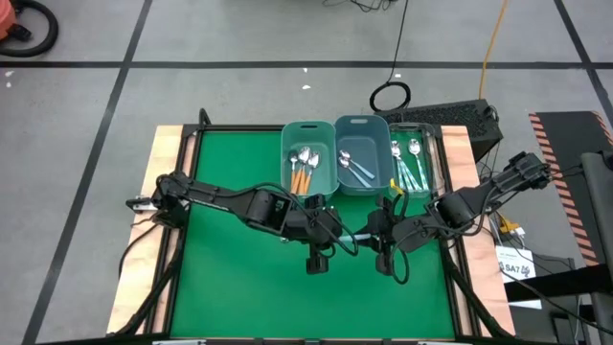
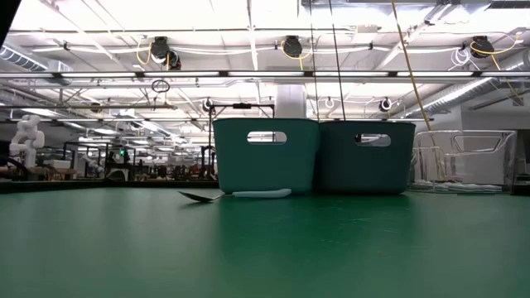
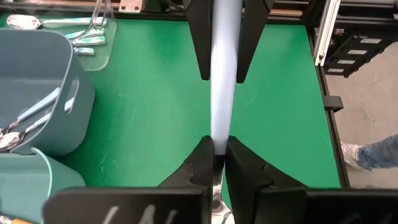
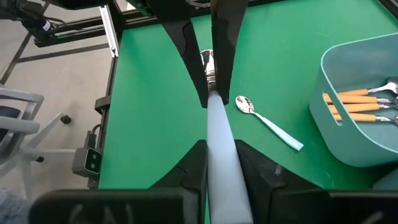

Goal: Sort silverware by color (type)
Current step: Put the blue spoon into the blue bin

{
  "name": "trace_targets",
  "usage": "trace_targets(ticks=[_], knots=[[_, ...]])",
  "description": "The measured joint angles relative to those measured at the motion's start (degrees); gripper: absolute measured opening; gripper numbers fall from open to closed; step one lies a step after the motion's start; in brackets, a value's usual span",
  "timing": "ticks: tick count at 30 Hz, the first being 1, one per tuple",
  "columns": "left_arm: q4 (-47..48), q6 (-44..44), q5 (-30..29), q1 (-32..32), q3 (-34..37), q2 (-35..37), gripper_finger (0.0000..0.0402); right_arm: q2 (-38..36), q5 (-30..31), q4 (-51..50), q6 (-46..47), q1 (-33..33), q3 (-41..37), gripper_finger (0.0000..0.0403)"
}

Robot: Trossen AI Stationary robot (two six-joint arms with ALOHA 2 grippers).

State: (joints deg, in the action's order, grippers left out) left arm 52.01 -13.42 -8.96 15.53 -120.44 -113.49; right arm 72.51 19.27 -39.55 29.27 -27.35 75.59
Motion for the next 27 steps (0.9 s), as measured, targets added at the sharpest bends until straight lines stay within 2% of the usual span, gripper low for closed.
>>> trace_targets(ticks=[3,11,14,22,27], knots=[[0.0,-1.9,-0.1,0.0,0.0,0.0,0.0052,0.0,0.1,0.1,0.1,0.0,0.0,0.0052],[0.0,-5.3,-2.1,-0.1,0.0,0.0,0.0164,0.0,0.3,-0.1,0.2,0.0,0.0,0.0052],[0.0,-6.9,-2.1,-0.3,0.0,0.1,0.0191,0.0,0.3,-0.2,0.2,0.0,0.0,0.0052],[1.4,-7.9,-2.4,-0.5,-4.0,0.2,0.0204,0.0,0.2,-0.3,0.7,0.0,0.0,0.0052],[2.1,-7.4,-4.8,-0.8,-8.9,0.1,0.0204,-0.4,0.1,-0.3,2.9,-0.1,0.0,0.0052]])
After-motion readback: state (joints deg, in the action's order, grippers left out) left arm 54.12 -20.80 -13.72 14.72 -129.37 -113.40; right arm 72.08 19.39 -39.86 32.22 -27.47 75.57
